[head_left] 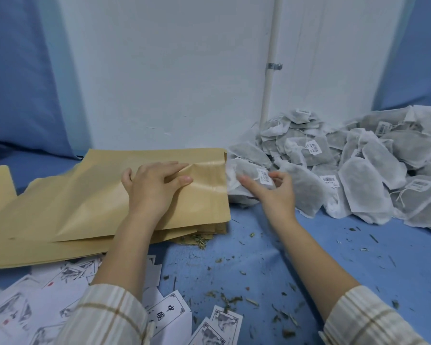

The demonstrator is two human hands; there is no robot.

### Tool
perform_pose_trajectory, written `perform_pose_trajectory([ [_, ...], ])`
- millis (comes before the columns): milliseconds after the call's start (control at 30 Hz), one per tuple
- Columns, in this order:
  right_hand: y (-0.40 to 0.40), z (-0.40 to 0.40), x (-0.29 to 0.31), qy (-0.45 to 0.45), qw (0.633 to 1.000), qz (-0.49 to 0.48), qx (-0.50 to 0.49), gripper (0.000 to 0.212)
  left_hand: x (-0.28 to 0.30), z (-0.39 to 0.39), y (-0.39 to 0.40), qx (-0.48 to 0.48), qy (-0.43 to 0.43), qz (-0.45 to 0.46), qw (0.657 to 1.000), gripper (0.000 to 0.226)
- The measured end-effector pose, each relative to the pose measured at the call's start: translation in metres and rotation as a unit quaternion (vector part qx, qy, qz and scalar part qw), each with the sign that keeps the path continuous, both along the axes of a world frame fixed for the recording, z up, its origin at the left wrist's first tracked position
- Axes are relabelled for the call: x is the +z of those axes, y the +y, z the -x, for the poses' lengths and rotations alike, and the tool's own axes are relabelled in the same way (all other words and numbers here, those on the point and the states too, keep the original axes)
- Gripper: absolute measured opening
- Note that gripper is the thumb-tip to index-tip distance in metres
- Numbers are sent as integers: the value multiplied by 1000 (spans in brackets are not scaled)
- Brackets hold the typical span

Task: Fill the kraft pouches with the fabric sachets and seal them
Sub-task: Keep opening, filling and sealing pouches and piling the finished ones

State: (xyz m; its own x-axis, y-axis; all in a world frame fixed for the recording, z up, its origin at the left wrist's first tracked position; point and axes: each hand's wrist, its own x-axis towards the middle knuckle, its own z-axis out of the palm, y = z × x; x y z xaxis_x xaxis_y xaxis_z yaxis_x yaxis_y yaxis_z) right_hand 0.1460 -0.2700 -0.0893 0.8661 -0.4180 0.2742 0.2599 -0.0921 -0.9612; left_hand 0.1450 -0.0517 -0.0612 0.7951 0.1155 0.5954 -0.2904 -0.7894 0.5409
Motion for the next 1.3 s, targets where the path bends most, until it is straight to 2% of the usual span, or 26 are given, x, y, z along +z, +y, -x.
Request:
perform_pose_trajectory([
  [100,17,4,1,-23,997,22,72,41,3,2,-11,-35,-8,5,999,22],
  [200,23,4,7,-22,980,16,198,32,7,3,-17,-71,-28,14,997,14],
  [267,24,5,9,24,967,107,231,22,8,5,-20,-105,-30,17,994,18],
  [333,25,7,9,78,947,158,267,13,8,7,-25,-133,-26,-1,991,22],
  [433,19,11,12,137,909,205,336,16,8,7,-31,-147,-14,-23,989,18],
  [500,14,12,17,121,907,223,335,25,6,5,-29,-122,-3,-8,992,10],
  [567,10,10,21,24,944,238,229,23,3,3,-27,-80,0,13,997,19],
  [600,6,7,20,-27,959,252,125,16,1,2,-26,-59,-3,14,998,22],
  [633,0,3,18,-56,954,295,4,13,0,2,-25,-43,-8,12,999,24],
  [700,-17,-6,10,-21,874,445,-193,34,-1,0,-25,-30,-15,9,999,24],
  [733,-28,-9,4,49,830,504,-234,46,-1,0,-25,-29,-17,6,999,23],
  [800,-42,-10,-5,196,765,563,-243,59,-2,-1,-27,-28,-18,-5,999,23],
  [833,-46,-9,-9,235,747,573,-242,60,-2,-1,-27,-26,-18,-11,999,23],
  [900,-50,-9,-11,225,736,586,-254,55,-3,-1,-27,-25,-19,-15,999,22],
  [933,-50,-9,-9,175,754,575,-264,53,-2,0,-27,-25,-22,-12,999,22],
  [967,-50,-9,-8,103,796,532,-269,51,-2,0,-25,-24,-24,-8,999,21],
  [1033,-43,-6,1,-27,898,355,-257,46,-2,0,-21,-20,-32,-6,999,20],
  [1100,-34,-4,10,-70,963,154,-210,40,-1,-1,-16,-6,-43,-6,999,20],
  [1167,-27,-2,15,-51,992,4,-116,36,-1,0,-14,5,-48,-2,999,25],
  [1200,-23,-1,15,-36,998,-28,-51,33,0,0,-16,3,-50,0,999,26],
  [1300,-10,2,16,-15,993,-31,112,30,1,4,-23,-32,-49,15,998,26],
])
